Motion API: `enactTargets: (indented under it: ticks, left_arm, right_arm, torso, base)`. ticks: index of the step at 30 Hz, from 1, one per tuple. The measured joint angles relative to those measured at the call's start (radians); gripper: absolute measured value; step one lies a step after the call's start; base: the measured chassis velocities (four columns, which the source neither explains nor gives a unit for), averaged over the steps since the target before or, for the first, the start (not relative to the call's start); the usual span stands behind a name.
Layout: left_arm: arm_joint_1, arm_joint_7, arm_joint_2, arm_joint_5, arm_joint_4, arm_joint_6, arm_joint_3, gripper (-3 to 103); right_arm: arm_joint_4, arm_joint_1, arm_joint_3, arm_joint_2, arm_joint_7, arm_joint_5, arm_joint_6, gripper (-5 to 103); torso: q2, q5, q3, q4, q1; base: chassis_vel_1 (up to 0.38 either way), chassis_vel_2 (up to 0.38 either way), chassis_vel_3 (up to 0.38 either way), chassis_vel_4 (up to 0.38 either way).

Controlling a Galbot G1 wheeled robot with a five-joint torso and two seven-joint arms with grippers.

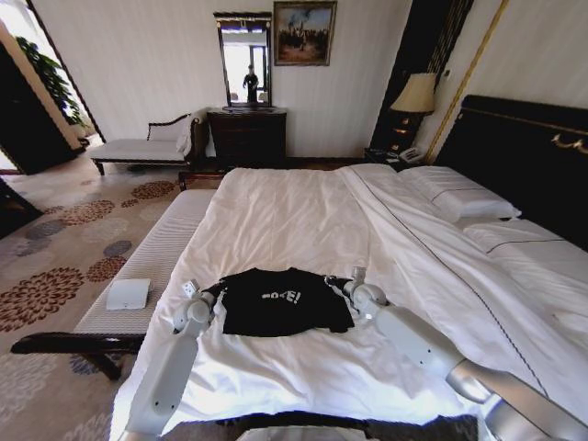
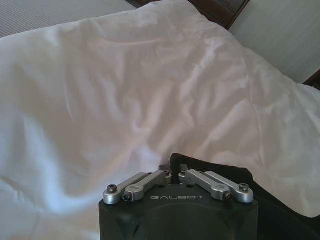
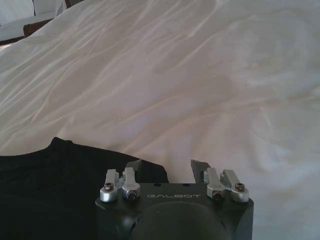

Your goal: Fold the clothes on the bed.

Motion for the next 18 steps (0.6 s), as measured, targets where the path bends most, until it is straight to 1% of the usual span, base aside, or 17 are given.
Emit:
enactTargets:
  ticks: [1,2,3,5,6,7,8,12,14,18]
  left_arm:
    - [0.000,0.000,0.001,0.000,0.000,0.000,0.000,0]
    - [0.001,0.000,0.001,0.001,0.000,0.000,-0.001,0]
    - [0.001,0.000,0.002,0.001,0.000,-0.001,-0.002,0]
    - [0.001,0.000,0.002,0.001,0.001,-0.001,-0.002,0]
    - [0.001,0.000,0.002,0.002,0.002,-0.001,-0.002,0]
    - [0.001,0.000,0.002,0.003,0.003,-0.002,-0.003,0]
    - [0.001,0.000,0.002,0.003,0.003,-0.002,-0.003,0]
    - [0.001,0.000,-0.001,0.006,0.009,-0.004,-0.003,0]
    - [0.000,0.000,-0.002,0.007,0.011,-0.004,-0.003,0]
    - [-0.003,0.001,-0.004,0.010,0.018,-0.008,-0.002,0]
  right_arm:
    - [0.002,-0.003,-0.001,-0.001,-0.002,-0.002,-0.002,52]
    - [0.005,-0.005,-0.001,-0.001,-0.004,-0.003,-0.004,63]
    - [0.008,-0.009,-0.001,-0.003,-0.008,-0.004,-0.007,72]
    - [0.009,-0.012,-0.001,-0.004,-0.012,-0.005,-0.009,72]
    - [0.010,-0.015,-0.001,-0.006,-0.017,-0.008,-0.012,70]
    - [0.010,-0.019,-0.001,-0.009,-0.026,-0.015,-0.016,65]
    - [0.010,-0.019,-0.001,-0.009,-0.026,-0.015,-0.016,65]
    - [0.012,-0.029,0.002,-0.014,-0.053,-0.025,-0.021,43]
    - [0.014,-0.030,0.004,-0.015,-0.058,-0.026,-0.022,43]
    - [0.014,-0.033,0.011,-0.016,-0.071,-0.034,-0.017,21]
  torso:
    - [0.000,0.0000,0.000,0.0000,0.000]
    - [0.000,0.0001,0.000,0.0000,0.000]
    - [0.000,0.0000,0.000,0.0000,0.000]
    - [0.000,0.0000,0.000,0.0000,0.000]
    - [0.000,0.0001,0.000,0.0000,0.000]
    - [0.000,0.0000,0.000,0.0000,0.000]
    - [0.000,0.0000,0.000,0.0000,0.000]
    - [0.000,0.0001,0.000,-0.0001,0.000]
    - [0.000,0.0000,0.000,0.0000,0.000]
    - [0.000,0.0000,0.000,0.0000,0.000]
  base:
    - [0.000,0.000,0.000,0.000]
    - [0.000,0.000,0.000,0.000]
    - [0.000,0.000,0.000,0.000]
    - [0.000,0.000,0.000,0.000]
    - [0.000,0.000,0.000,0.000]
    - [0.000,0.000,0.000,0.000]
    - [0.000,0.000,0.000,0.000]
    - [0.000,0.000,0.000,0.000]
    - [0.000,0.000,0.000,0.000]
    - [0.000,0.000,0.000,0.000]
